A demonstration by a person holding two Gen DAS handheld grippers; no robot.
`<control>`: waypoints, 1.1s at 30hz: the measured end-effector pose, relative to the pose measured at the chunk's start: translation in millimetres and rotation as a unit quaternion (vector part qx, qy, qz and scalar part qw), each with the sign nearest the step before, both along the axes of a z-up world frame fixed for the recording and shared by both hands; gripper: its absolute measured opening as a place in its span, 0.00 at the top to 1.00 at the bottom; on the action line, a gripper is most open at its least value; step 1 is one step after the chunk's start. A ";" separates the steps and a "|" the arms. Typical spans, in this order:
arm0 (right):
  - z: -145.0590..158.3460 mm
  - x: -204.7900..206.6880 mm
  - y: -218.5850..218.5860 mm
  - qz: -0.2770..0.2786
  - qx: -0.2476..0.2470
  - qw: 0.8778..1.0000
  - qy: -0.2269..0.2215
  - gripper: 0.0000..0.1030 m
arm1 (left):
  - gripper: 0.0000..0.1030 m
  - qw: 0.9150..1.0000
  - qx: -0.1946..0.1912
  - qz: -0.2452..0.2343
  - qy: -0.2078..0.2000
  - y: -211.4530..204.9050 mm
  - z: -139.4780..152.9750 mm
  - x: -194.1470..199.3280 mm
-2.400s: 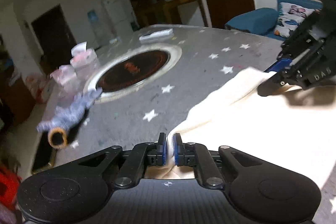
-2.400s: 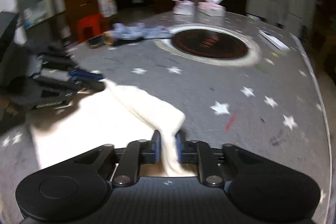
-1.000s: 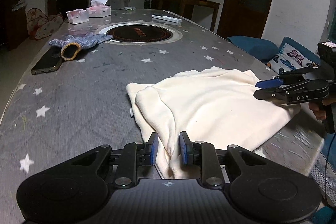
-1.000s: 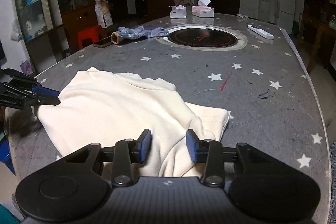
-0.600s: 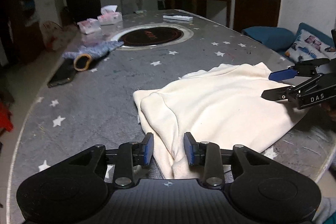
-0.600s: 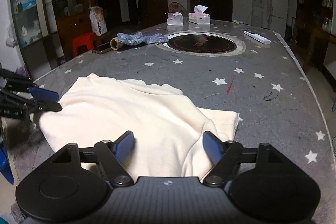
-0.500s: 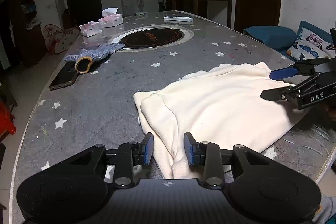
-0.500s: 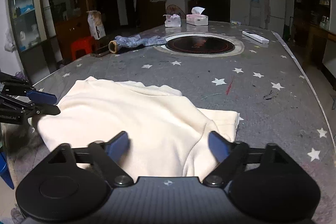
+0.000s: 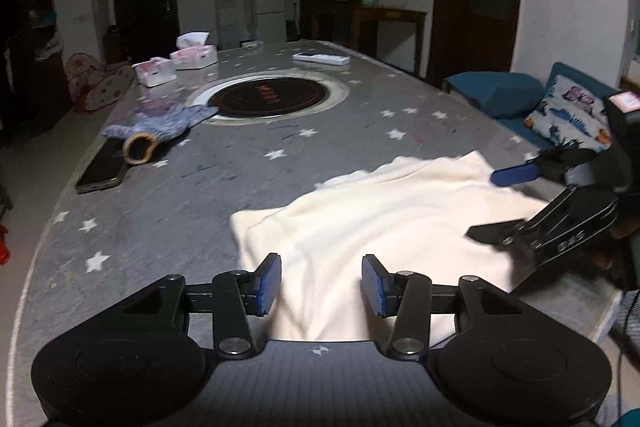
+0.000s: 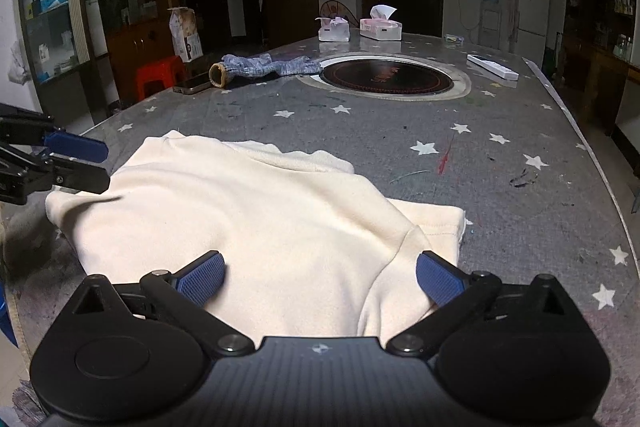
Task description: Fold clothes
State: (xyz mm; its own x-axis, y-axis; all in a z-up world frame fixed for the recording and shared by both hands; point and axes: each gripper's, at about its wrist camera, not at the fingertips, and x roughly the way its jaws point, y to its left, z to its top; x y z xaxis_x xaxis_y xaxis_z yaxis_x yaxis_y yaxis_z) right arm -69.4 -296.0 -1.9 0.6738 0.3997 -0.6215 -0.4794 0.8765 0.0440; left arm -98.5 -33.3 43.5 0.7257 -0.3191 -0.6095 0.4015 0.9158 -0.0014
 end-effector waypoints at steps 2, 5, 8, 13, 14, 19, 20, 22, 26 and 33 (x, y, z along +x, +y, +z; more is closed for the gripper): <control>0.0 -0.5 0.2 0.000 -0.001 1.000 -0.001 0.00 | 0.51 1.000 0.002 -0.004 0.001 -5.4 -1.5 1.1; -0.1 -0.5 0.6 0.000 -0.003 1.000 -0.001 0.00 | 0.51 1.000 0.002 -0.012 0.008 -12.1 -6.2 3.4; -0.4 -0.1 0.2 0.000 -0.001 1.000 -0.001 0.00 | 0.49 1.000 -0.002 -0.015 0.011 -15.7 -9.8 4.1; -0.3 0.3 0.8 0.001 -0.002 1.000 -0.001 0.00 | 0.44 0.999 -0.013 -0.021 0.020 -20.3 -14.0 5.5; -0.3 0.4 1.0 0.001 -0.003 1.000 -0.001 0.00 | 0.44 0.999 -0.014 -0.022 0.021 -21.2 -14.9 6.2; 0.4 0.2 0.6 0.001 -0.001 1.000 0.001 0.00 | 0.42 0.999 -0.016 -0.022 0.022 -20.5 -13.8 9.6; 0.8 -0.3 1.2 0.001 -0.004 1.000 -0.001 0.00 | 0.42 0.999 -0.017 -0.022 0.022 -20.0 -13.3 10.2; 4.9 -2.4 2.8 0.000 -0.012 1.000 -0.001 0.00 | 0.42 0.999 -0.017 -0.021 0.021 -19.2 -12.4 11.5; 17.0 -5.0 -0.2 0.012 0.004 1.000 0.008 0.00 | 0.42 0.999 -0.018 -0.020 0.021 -17.4 -10.5 14.0; 25.4 7.5 4.5 0.044 0.028 0.998 0.039 0.00 | 0.42 0.999 -0.021 -0.005 0.027 -10.5 -9.4 29.8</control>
